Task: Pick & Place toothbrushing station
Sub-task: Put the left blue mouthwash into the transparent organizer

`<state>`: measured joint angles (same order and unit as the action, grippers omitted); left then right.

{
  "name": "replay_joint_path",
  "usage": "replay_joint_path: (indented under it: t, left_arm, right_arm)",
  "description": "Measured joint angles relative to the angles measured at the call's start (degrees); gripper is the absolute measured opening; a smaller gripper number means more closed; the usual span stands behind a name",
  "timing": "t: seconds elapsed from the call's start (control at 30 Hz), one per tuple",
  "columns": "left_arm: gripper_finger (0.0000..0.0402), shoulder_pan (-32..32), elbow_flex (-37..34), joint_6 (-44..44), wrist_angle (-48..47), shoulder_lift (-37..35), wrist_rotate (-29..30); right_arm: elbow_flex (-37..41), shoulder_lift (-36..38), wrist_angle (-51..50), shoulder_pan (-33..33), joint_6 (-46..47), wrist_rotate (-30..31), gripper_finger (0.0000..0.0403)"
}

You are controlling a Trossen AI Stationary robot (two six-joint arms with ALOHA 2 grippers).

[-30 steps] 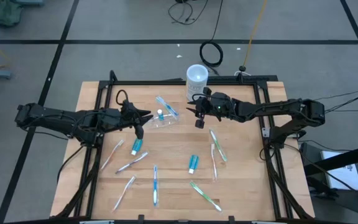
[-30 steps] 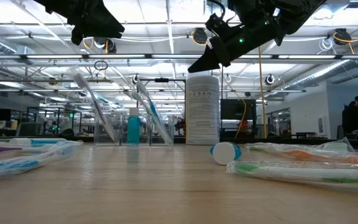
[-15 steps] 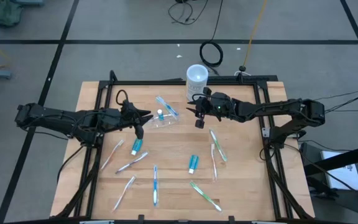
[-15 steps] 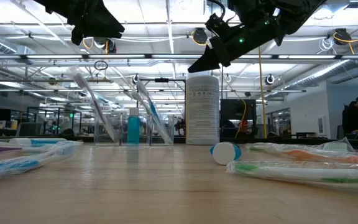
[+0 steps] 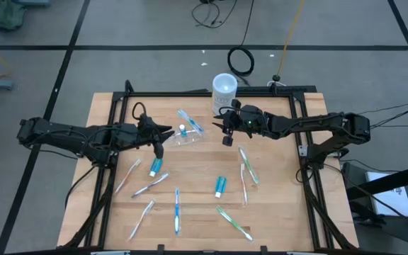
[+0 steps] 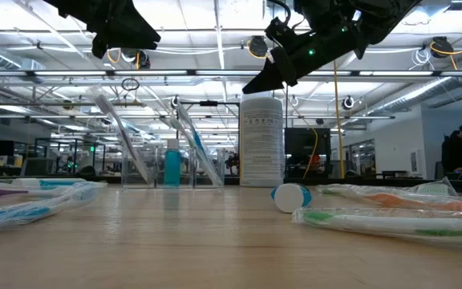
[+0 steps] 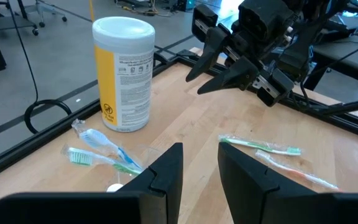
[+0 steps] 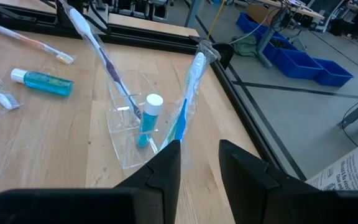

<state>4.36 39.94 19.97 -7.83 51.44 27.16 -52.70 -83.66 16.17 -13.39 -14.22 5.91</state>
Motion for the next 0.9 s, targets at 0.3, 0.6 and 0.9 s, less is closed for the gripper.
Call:
replay_joint_path:
  t: [0.3, 0.6, 0.9]
  left_arm:
    - [0.0106, 0.0, 0.0, 0.0, -0.2, 0.0, -4.7]
    - [0.0106, 0.1, 0.0, 0.7, -1.6, 0.0, -7.1]
    - [0.0106, 0.3, 0.0, 0.2, -1.5, 0.0, -11.2]
  right_arm:
    - [0.0, 0.0, 0.0, 0.0, 0.0, 0.0, 0.0100]
    - [0.0, 0.0, 0.0, 0.7, 14.9, -0.1, 0.0100]
    - [0.0, 0.0, -0.1, 0.6, 14.6, 0.0, 0.0100]
